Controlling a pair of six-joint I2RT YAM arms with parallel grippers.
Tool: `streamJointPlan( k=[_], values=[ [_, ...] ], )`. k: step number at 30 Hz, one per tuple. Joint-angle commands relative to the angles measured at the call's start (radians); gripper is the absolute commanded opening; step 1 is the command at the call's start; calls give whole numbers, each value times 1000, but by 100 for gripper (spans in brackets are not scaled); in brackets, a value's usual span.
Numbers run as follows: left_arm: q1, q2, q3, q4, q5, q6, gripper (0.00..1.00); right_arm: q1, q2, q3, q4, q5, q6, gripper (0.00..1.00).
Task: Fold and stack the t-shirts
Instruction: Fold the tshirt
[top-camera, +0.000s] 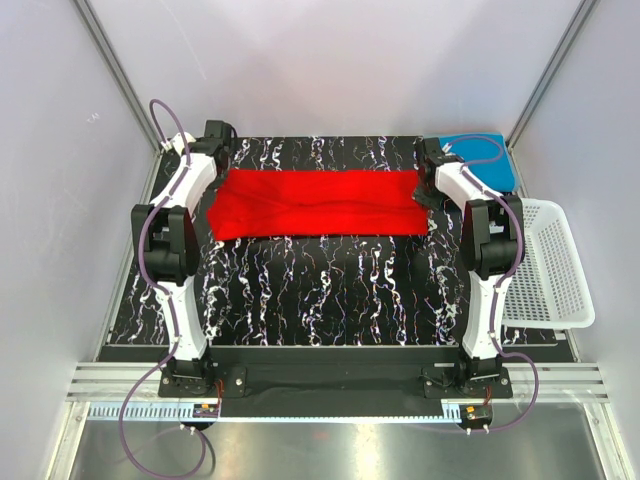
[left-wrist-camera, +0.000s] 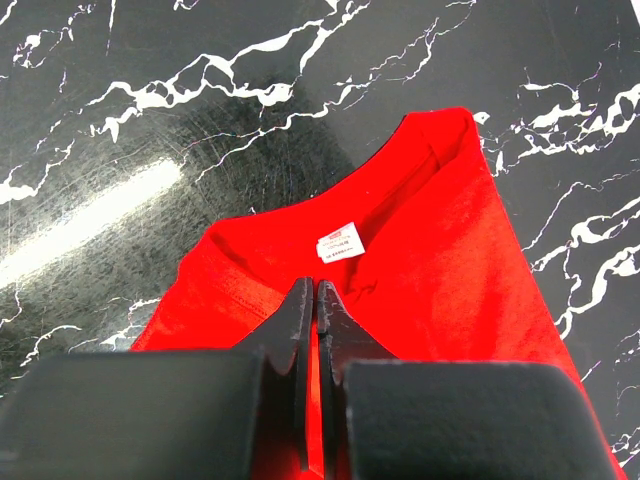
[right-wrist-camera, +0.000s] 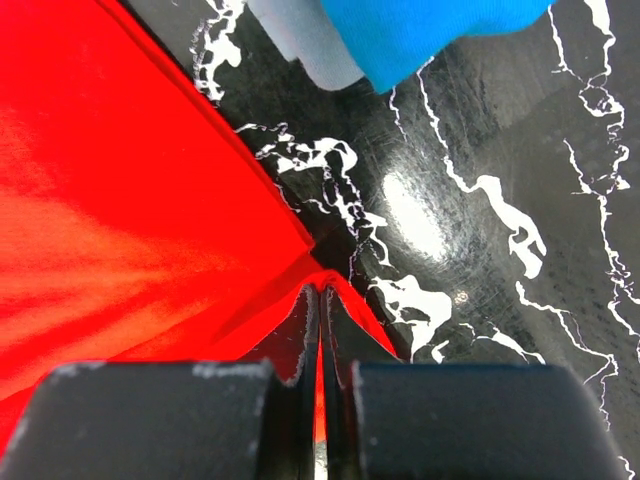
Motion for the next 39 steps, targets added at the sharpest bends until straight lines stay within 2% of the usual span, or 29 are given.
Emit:
streamJointPlan(
  k=[1, 9, 15, 17, 21, 22, 23, 24, 27, 30, 35, 39],
  values=[
    [8, -5, 59, 15, -54, -14, 0, -12, -30, 67, 7, -8, -15, 0],
    [20, 51, 76, 10, -69, -16, 0, -22, -10, 78, 13, 1, -12, 0],
    [28, 87, 81, 43, -11, 10, 0, -25, 19, 106, 2, -14, -12, 0],
    [28, 93, 81, 50, 1, 15, 0, -25, 22, 115, -3, -25, -7, 7],
    [28, 90, 83, 65, 18, 33, 0, -25, 37, 143, -23, -32, -6, 10],
    [28, 85, 83, 67, 18, 37, 0, -25, 39, 155, -33, -31, -4, 13],
    [28, 79, 83, 70, 26, 40, 0, -25, 40, 161, -41, -31, -7, 21],
    [28, 77, 83, 75, 31, 43, 0, -25, 42, 169, -47, -28, -4, 25],
    [28, 74, 98, 67, 50, 52, 15, -25, 34, 189, -81, -34, -3, 31],
    [28, 70, 104, 76, 83, 76, 15, -25, 7, 176, -90, -40, 2, 32],
    [31, 41, 99, 98, 89, 133, 32, -25, -52, 123, -79, -81, -4, 32],
    [45, 1, 61, 170, 170, 202, 33, -23, -87, 45, -21, -192, -38, 31]
  ],
)
